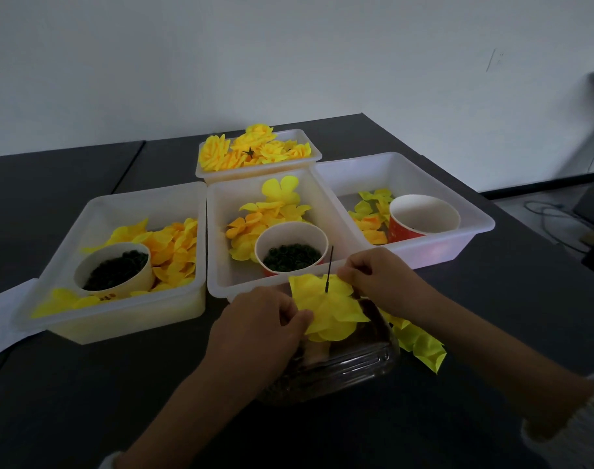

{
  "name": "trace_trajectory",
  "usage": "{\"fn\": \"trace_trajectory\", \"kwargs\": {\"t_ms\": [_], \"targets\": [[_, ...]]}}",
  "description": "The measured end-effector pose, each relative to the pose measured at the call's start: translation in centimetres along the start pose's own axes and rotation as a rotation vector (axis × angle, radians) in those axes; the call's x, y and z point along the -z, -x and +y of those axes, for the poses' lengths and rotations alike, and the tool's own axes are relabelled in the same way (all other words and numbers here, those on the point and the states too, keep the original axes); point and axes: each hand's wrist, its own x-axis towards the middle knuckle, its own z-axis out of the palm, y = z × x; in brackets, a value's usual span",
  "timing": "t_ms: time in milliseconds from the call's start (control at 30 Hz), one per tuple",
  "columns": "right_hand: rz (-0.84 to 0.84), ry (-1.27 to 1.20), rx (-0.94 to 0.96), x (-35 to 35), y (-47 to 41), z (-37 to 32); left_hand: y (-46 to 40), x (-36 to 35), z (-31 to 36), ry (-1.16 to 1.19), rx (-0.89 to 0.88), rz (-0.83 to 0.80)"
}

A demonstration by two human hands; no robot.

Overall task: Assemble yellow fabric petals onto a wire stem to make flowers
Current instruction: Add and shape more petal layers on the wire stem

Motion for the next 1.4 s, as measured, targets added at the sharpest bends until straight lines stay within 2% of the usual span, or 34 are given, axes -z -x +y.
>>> {"fn": "trace_trajectory", "kwargs": {"t_ms": [167,267,367,433,667,767,933,1067,1200,1300,1400], "targets": [[0.034,0.054,0.042,-0.6,0.8,0.3,-0.1,-0.1,-0.5,-0.013,-0.005,-0.015],[0.015,-0.039,0.056,0.5,0.8,0.1,-0.1,0.5,-0.9,-0.014,-0.003,-0.081],[0.171,-0.192,-0.02,3.6,0.5,1.6,0.3,1.7,-1.4,-0.039,0.005,-0.081],[0.258,-0.096,-0.075,5.5,0.5,3.5,0.5,2.5,-1.7,-0.072,0.007,-0.013],[0.166,0.335,-0.239,5.9,1.8,7.6,0.4,4.9,-1.0,-0.101,-0.046,0.184],[0.046,0.358,-0.318,4.6,2.1,8.1,0.5,4.8,0.0,-0.074,-0.073,0.185],[-0.016,0.379,-0.349,2.8,1.8,7.8,0.8,4.4,0.8,-0.008,-0.1,0.176],[-0.051,0.257,-0.393,2.9,1.9,7.4,0.9,4.7,1.2,0.018,-0.142,0.189],[0.003,0.104,-0.322,4.8,3.4,5.4,1.1,5.0,1.7,0.069,-0.152,0.206],[0.133,0.181,-0.198,6.6,4.9,2.6,1.5,4.9,2.8,0.169,-0.196,0.184],[0.291,0.264,0.003,7.4,6.2,-1.8,1.7,3.9,4.5,0.347,-0.218,-0.009]]}}
